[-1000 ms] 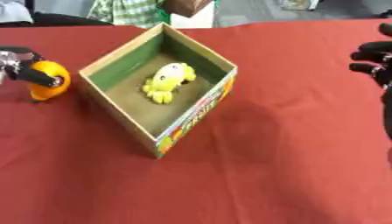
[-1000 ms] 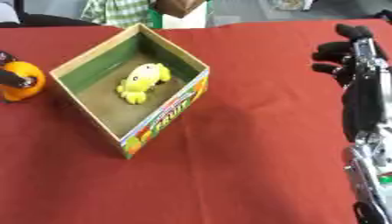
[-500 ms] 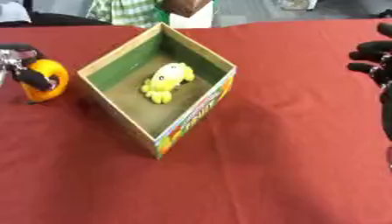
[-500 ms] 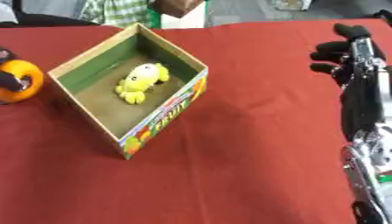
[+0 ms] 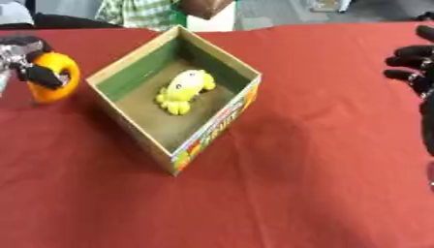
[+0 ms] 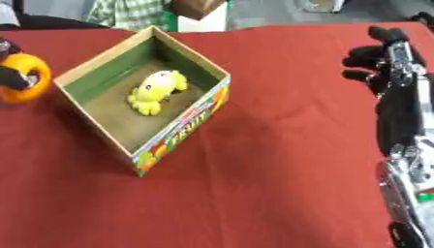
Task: Pick up objects on the table and place them in the box.
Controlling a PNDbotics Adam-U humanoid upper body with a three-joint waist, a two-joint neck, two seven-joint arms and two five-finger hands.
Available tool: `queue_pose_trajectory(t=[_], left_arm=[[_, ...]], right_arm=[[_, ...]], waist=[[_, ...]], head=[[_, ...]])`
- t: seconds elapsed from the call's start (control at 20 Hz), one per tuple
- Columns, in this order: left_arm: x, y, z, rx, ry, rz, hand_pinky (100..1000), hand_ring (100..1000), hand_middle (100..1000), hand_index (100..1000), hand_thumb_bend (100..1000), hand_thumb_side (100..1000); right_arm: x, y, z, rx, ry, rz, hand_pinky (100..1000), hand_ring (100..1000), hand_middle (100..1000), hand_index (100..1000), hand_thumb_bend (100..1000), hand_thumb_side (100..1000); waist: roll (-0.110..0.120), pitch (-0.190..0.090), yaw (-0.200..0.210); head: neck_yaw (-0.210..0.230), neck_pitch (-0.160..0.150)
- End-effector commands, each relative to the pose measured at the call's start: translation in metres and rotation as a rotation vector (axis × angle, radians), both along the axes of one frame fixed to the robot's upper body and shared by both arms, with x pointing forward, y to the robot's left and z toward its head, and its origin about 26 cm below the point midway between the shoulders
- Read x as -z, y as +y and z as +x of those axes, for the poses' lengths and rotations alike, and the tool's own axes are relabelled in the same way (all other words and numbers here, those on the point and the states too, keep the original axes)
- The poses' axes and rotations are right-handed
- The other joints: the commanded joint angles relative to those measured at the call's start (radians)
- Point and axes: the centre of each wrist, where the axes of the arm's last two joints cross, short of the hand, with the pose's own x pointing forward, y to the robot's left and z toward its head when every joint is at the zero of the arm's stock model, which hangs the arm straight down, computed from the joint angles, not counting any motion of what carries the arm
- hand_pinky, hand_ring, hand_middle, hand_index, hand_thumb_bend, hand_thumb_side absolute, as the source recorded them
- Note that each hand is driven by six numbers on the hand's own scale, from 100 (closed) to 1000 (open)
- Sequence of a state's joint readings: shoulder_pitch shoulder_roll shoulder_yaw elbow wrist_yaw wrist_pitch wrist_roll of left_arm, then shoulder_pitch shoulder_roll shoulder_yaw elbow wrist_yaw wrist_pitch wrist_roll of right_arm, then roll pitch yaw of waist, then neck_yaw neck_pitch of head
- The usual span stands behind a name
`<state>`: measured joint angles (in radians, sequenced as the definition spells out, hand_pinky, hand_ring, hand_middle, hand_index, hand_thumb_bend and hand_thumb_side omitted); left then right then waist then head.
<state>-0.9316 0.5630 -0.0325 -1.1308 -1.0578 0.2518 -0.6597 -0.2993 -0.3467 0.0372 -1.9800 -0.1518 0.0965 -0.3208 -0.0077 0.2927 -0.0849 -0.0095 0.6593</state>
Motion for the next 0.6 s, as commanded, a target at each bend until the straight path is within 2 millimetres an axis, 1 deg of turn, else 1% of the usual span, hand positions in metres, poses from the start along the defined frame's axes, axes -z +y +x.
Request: queue_pose_trajectory(t=[0.05,0.3,0.5,0.6], left_arm=[[-0.023,-0.002,-0.006,-0.010,-0.111,0.020,459,458,418,455,100,347],[-0.039,-0.019,-0.011,0.032,-0.218,0.019,420,443,402,439,100,383],[-0.053,-0.045,-0.018,0.120,-0.315,0.034,382,435,395,431,100,389],[-0.058,-0.062,-0.022,0.176,-0.358,0.042,380,435,397,433,100,388]], right_arm=[[-0.008,-0.001,-0.003,0.002,-0.027,-0.006,671,674,598,852,100,874],[-0.008,-0.001,-0.003,0.001,-0.027,-0.007,671,675,598,852,100,873],[-0.008,-0.001,-0.003,-0.001,-0.030,-0.007,671,675,598,852,100,872],[-0.008,-0.001,-0.002,-0.003,-0.031,-0.007,671,675,598,852,100,872]], waist=[[0.001,-0.026,0.000],[0.001,-0.026,-0.001],[0.001,-0.027,-0.004],[0.001,-0.028,-0.005]], head=[[0.003,0.000],[0.004,0.002],[0.005,0.004],[0.005,0.004]])
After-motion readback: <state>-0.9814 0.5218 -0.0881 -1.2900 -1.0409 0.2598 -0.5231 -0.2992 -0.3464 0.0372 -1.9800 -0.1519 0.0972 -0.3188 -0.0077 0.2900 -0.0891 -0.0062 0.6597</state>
